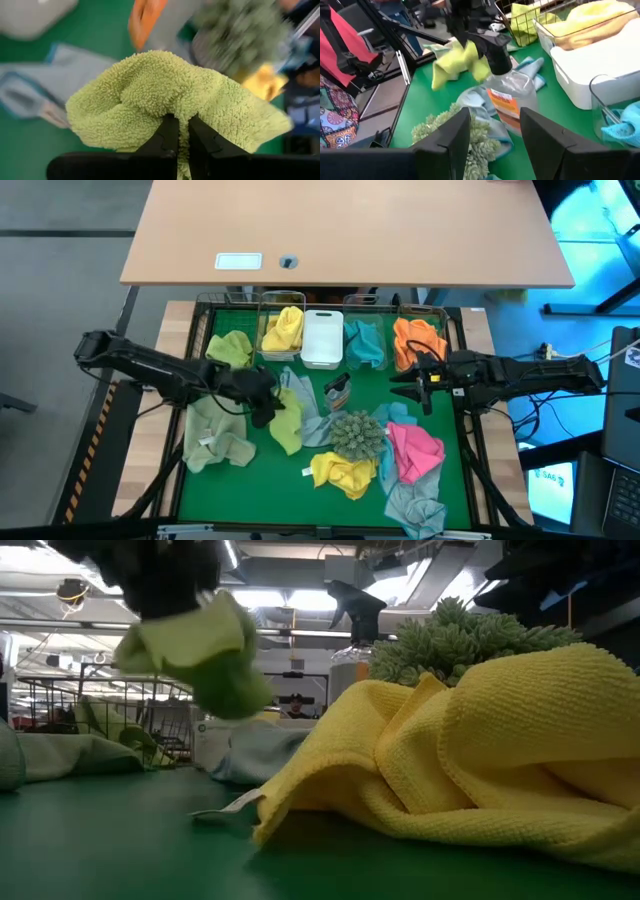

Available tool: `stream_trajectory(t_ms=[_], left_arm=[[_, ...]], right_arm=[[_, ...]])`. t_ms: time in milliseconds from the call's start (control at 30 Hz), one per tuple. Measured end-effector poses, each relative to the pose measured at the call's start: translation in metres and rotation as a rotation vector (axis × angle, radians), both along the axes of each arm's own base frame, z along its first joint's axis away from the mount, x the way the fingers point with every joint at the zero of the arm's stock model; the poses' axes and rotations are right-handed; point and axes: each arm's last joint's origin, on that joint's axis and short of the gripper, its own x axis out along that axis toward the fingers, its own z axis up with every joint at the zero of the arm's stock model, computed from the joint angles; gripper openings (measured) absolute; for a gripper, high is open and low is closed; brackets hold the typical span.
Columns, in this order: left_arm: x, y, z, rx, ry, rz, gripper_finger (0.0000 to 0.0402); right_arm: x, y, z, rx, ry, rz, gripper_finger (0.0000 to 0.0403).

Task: Sort microfiber towel by color & place in baskets
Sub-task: Put the green microfiber towel into the gold wire basket

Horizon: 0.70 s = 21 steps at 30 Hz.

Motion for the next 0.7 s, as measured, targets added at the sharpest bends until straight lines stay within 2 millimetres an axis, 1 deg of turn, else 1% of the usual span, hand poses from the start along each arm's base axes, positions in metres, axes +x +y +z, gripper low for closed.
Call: stream_trajectory(t_ms=[167,300,533,700], left_arm=[[-0.014,0.005,0.030,0.041,-0.147,0.081,0.0009],[-0.032,0.011,0.050,0.121,-0.250,0.137,0.0009],[-0.069,0.021,0.074,0.223,-0.361,0.306,0.0009],[-0.097,0.029,0.082,0.299,-0.393,0.458,0.0009]], right_arm=[[0.000,0.000,0.000,0.000,0.004,0.000,0.0172],[0.000,0.000,0.000,-0.001,0.005,0.000,0.0172],[0.000,0.000,0.000,-0.001,0.004,-0.001,0.0172],[0.000,0.000,0.000,-0.001,0.004,-0.001,0.0172]])
